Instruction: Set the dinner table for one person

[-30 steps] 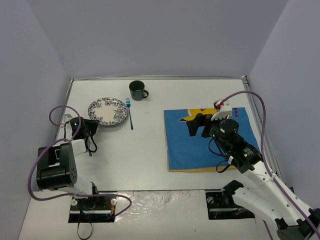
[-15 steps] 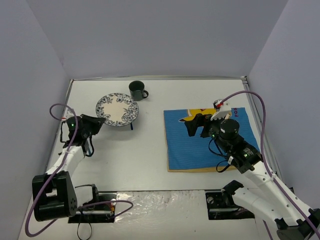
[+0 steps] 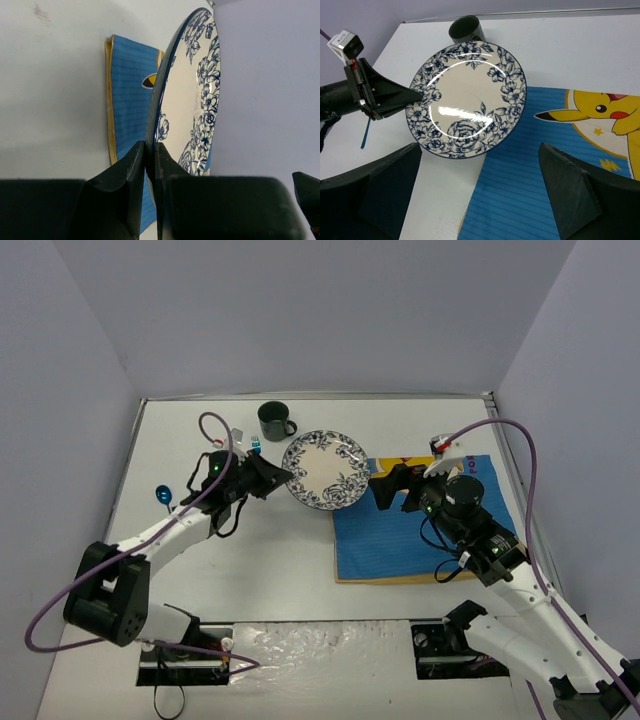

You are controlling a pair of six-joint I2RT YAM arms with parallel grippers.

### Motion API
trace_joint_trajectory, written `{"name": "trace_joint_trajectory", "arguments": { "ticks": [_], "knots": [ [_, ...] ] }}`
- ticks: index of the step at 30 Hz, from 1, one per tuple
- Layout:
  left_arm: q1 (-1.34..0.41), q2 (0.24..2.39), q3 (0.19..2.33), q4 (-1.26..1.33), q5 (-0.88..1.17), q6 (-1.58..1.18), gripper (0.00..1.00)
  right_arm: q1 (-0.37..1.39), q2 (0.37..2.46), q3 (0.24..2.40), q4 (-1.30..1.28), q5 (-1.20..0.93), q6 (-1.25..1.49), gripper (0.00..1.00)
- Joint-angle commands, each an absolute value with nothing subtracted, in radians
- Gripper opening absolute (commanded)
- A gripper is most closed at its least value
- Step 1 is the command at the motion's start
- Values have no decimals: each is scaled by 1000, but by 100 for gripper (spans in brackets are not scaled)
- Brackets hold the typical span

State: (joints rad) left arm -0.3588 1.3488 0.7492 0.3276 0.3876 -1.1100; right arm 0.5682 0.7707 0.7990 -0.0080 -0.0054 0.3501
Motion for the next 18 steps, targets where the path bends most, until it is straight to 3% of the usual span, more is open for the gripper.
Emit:
{"name": "trace_joint_trajectory", "arguments": {
  "ticks": [1, 18],
  "knots": [
    [-426, 1402, 887, 610, 408, -1162, 0, 563, 769, 840, 35, 52, 368, 100],
    [-712, 1793, 1202, 748, 429, -1225, 0, 563, 719, 832, -33, 87, 401, 100]
  ]
}}
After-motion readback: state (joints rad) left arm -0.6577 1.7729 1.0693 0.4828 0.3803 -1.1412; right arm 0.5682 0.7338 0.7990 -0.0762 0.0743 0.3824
